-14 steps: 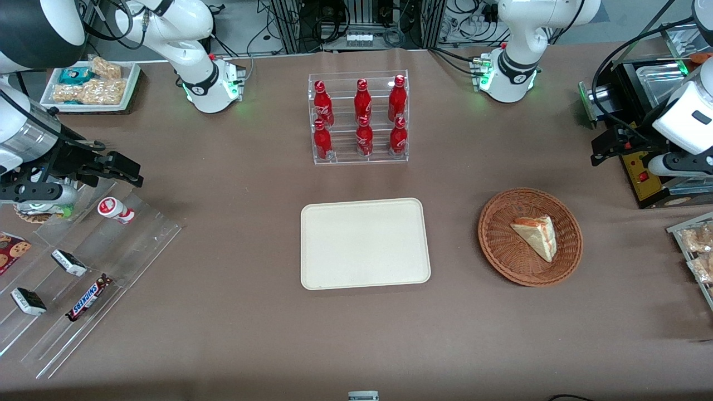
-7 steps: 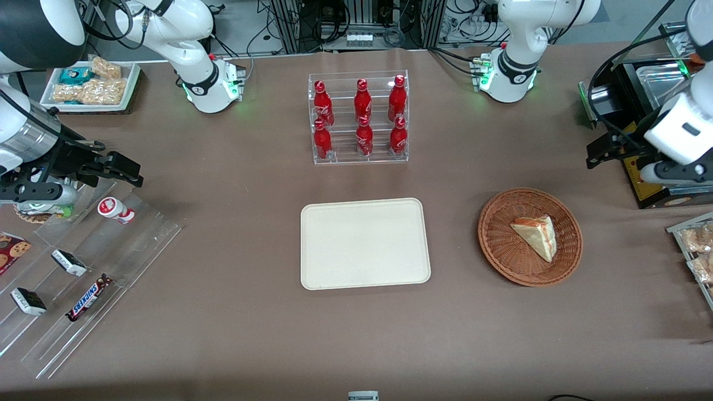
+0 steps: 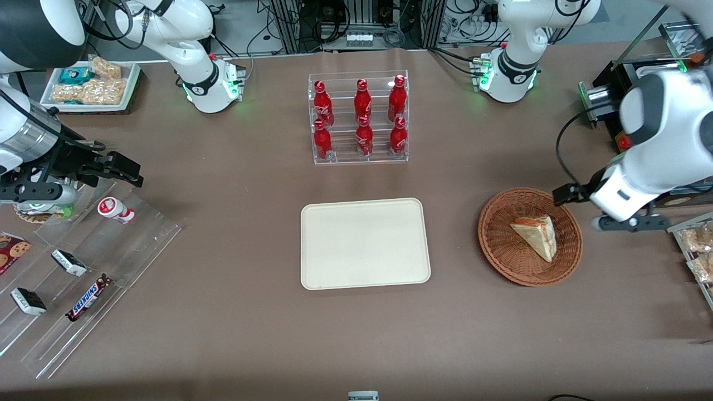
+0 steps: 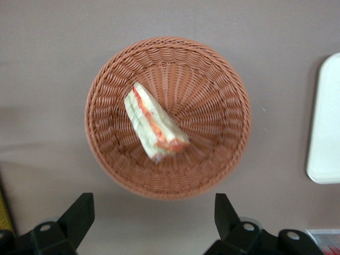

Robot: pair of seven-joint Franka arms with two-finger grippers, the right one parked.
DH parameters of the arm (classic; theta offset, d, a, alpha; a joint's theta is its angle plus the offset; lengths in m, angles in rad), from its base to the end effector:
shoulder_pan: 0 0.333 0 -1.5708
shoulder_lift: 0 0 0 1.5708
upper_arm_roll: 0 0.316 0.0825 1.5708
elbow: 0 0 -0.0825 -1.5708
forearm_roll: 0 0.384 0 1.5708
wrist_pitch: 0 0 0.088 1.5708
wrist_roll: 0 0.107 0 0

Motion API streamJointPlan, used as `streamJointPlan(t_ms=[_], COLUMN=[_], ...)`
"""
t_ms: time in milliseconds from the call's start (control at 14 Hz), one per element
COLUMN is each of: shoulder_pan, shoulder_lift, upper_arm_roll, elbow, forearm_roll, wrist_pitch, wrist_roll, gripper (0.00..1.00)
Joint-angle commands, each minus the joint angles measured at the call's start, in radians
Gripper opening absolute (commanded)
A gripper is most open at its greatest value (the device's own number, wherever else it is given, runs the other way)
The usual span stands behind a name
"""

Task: Place sandwich from basket to tray
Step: 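Lower the left gripper and close it on the wrapped sandwich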

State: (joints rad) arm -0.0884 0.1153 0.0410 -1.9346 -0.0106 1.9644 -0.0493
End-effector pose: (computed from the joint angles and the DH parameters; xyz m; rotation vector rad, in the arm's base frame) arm 0.5749 -0.0285 0.4195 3.1380 0.0099 -0.1343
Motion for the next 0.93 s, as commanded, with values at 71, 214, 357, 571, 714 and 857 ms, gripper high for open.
streamJointPlan(t_ms=[71, 214, 357, 571, 714, 857], shoulder_pan=[0.010, 0.010, 0.009, 0.006, 0.004, 0.004], shoulder_lift=[-0.019, -0.002, 0.010, 0.058, 0.093, 0.125], upper_arm_roll=[0.000, 0.000, 0.000, 0.000, -0.001, -0.001], elbow=[-0.226, -0.266, -0.268, -0.264, -0.262, -0.261], forearm_roll=[0.007, 0.007, 0.007, 0.007, 0.007, 0.007], wrist_pitch=[0.279, 0.362, 0.384, 0.453, 0.494, 0.504], wrist_roll=[-0.088, -0.253, -0.467, -0.790, -0.924, -0.931], gripper=[1.00, 1.00, 1.00, 1.00, 1.00, 1.00])
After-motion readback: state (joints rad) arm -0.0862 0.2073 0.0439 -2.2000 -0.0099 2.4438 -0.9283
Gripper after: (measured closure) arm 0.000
